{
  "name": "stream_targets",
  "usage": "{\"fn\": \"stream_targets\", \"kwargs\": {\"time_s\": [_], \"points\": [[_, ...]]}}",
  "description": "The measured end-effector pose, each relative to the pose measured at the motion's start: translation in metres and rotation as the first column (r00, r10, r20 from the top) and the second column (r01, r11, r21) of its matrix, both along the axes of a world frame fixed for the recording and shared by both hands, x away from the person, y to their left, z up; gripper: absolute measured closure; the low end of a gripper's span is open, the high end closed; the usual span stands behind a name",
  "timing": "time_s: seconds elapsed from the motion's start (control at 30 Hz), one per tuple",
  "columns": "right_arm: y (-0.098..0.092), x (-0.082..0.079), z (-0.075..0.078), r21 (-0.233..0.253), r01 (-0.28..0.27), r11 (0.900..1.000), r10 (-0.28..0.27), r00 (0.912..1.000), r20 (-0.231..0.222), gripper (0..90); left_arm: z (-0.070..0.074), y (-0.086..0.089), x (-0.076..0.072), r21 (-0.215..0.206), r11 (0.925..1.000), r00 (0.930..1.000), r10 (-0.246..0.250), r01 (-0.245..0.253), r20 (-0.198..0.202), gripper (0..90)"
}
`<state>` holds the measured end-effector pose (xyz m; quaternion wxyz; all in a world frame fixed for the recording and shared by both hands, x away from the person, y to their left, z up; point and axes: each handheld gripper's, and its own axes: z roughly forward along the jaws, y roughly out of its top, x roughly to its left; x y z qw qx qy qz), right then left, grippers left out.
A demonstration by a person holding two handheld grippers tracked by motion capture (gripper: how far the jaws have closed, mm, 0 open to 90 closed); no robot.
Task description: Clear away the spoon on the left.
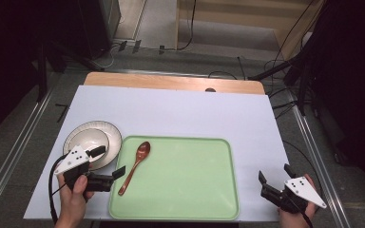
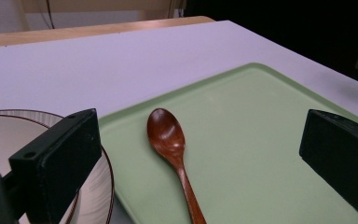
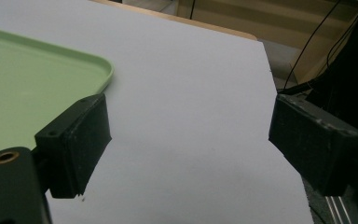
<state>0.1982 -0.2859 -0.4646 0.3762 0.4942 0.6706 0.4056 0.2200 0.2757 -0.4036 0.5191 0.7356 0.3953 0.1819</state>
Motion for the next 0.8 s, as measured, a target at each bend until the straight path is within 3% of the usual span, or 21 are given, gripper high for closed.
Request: {"fn": "stream_targets", "kwargs": {"time_s": [0.07, 0.2, 0.43, 0.8], "points": [[-0.001, 0.000, 0.000, 0.003, -0.001, 1.000, 0.001, 1.0000, 0.000, 13.4, 0.000, 0.006, -0.001, -0.009, 0.9999, 1.0000, -0.007, 0.007, 0.003, 0.0], [-0.001, -0.001, 0.001, 0.003, 0.000, 1.000, 0.000, 1.0000, 0.005, 13.4, 0.000, 0.022, -0.007, -0.004, 0.9995, 0.9989, 0.031, -0.031, 0.035, 0.0], [-0.001, -0.001, 0.000, 0.004, 0.002, 1.000, -0.002, 1.0000, 0.002, 13.4, -0.001, 0.040, -0.014, -0.001, 0.9979, 0.9967, 0.065, -0.065, 0.048, 0.0], [-0.001, -0.001, 0.001, 0.003, 0.005, 1.000, -0.005, 1.0000, 0.007, 13.4, -0.004, 0.077, -0.030, 0.001, 0.9898, 0.9869, 0.142, -0.142, 0.077, 0.0]]}}
